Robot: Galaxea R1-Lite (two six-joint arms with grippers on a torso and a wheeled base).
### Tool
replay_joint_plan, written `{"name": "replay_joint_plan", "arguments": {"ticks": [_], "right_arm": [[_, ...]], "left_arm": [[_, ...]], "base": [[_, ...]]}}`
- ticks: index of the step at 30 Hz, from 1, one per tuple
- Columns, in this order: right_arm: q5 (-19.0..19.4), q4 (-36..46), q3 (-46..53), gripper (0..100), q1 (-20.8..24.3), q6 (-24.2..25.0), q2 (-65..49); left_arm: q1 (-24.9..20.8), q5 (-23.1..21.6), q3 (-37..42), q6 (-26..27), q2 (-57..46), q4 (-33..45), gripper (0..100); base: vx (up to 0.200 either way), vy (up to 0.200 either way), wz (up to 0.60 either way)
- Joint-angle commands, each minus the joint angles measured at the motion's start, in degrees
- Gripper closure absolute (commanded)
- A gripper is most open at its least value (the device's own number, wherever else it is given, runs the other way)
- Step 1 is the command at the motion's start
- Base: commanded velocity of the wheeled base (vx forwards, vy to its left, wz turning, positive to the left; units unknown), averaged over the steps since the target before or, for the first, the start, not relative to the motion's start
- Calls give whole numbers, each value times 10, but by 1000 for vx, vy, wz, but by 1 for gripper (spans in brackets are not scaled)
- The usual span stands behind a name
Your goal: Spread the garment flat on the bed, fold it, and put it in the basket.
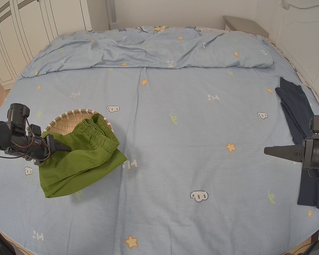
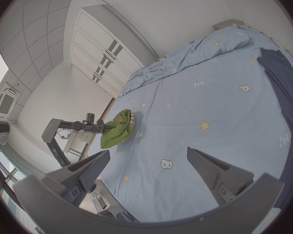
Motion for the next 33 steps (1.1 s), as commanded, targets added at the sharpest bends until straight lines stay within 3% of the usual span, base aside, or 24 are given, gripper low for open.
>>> {"name": "replay_joint_plan", "arguments": {"ticks": [1,14,15,17,19,20,23,26,30,33], "right_arm": [[0,0,0,0,0,0,1],[-5,-1,-4,0,-12,-1,-15],[-31,0,3,0,-9,-10,-49],[-47,1,19,0,-2,-20,-91],[-49,0,35,0,-1,-28,-113],[-50,-1,66,0,-4,-48,-141],[-53,-6,131,0,-22,-97,-207],[-56,-2,194,0,-46,-106,-309],[-56,4,243,0,-81,-103,-425],[-56,28,253,0,-87,-90,-501]], "left_arm": [[0,0,-5,-3,-10,0,0],[-1,10,2,-3,-160,39,0],[-36,41,4,-1,-214,52,0],[-70,87,15,-4,-268,54,0],[-96,115,29,-3,-297,50,0],[-147,153,48,-5,-345,49,0],[-220,227,88,-7,-423,50,0],[-274,324,158,-7,-501,44,0],[-304,437,245,-8,-601,31,0],[-275,461,303,-6,-672,10,0]], "base": [[0,0,0],[0,0,0],[0,0,0],[0,0,0],[0,0,0],[0,0,0],[0,0,0],[0,0,0],[0,0,0],[0,0,0]]}}
